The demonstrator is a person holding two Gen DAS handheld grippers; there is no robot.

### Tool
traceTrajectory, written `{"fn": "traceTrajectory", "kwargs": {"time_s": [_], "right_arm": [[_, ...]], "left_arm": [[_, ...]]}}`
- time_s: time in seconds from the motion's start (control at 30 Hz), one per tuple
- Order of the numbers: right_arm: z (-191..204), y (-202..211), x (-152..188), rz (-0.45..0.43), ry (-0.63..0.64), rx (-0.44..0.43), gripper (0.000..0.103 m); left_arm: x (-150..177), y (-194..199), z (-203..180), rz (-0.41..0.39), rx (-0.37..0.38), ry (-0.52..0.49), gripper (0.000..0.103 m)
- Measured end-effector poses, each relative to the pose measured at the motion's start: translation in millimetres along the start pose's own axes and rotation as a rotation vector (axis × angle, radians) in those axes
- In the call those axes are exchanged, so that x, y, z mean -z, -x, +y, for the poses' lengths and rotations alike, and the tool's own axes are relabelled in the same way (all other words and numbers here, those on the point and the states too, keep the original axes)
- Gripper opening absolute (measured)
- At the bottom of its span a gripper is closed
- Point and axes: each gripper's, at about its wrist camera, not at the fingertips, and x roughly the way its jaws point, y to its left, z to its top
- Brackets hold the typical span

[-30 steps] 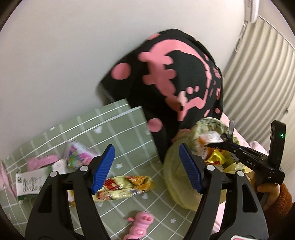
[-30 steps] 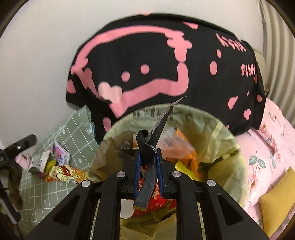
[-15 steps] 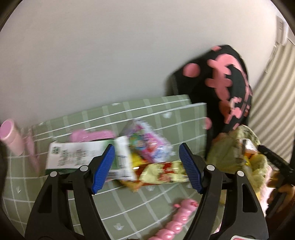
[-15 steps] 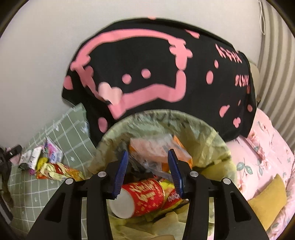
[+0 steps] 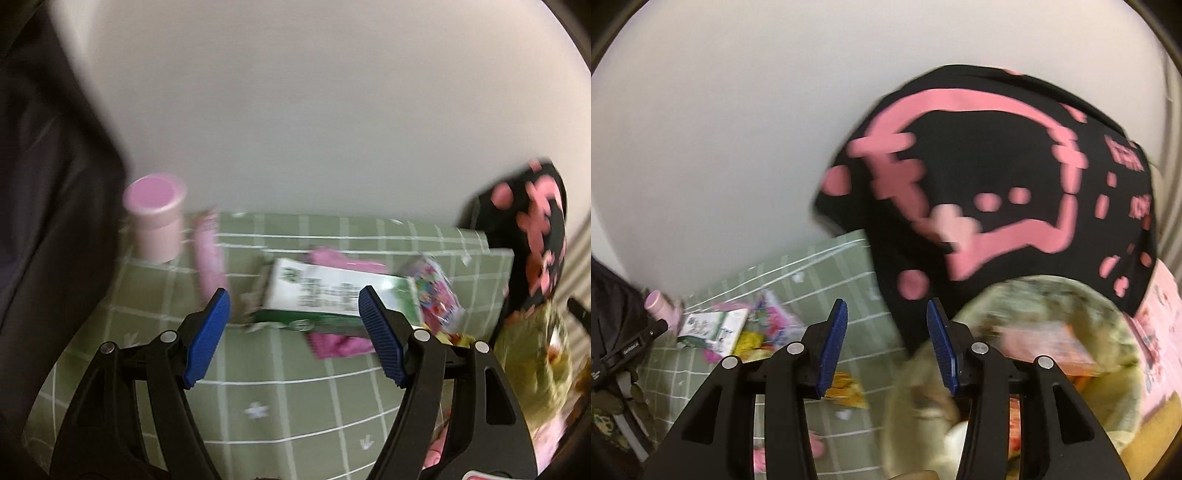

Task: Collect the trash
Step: 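Move the left tool to the pink stick packet while the right approaches the milk carton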

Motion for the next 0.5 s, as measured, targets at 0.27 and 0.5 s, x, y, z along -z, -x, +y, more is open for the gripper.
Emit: {"fn": "traceTrajectory", "kwargs": {"time_s": [0.27, 0.5], "right_arm": [[46, -33, 7, 0.062, 0.05, -0.091, 0.042], [58, -54, 15, 0.103, 0.059, -0.124, 0.042]], "left_arm": [[-3, -2, 50, 0.004, -0.055, 0.103, 0.067], [-22, -45, 48, 0.095, -0.109, 0.067, 0.049]]}}
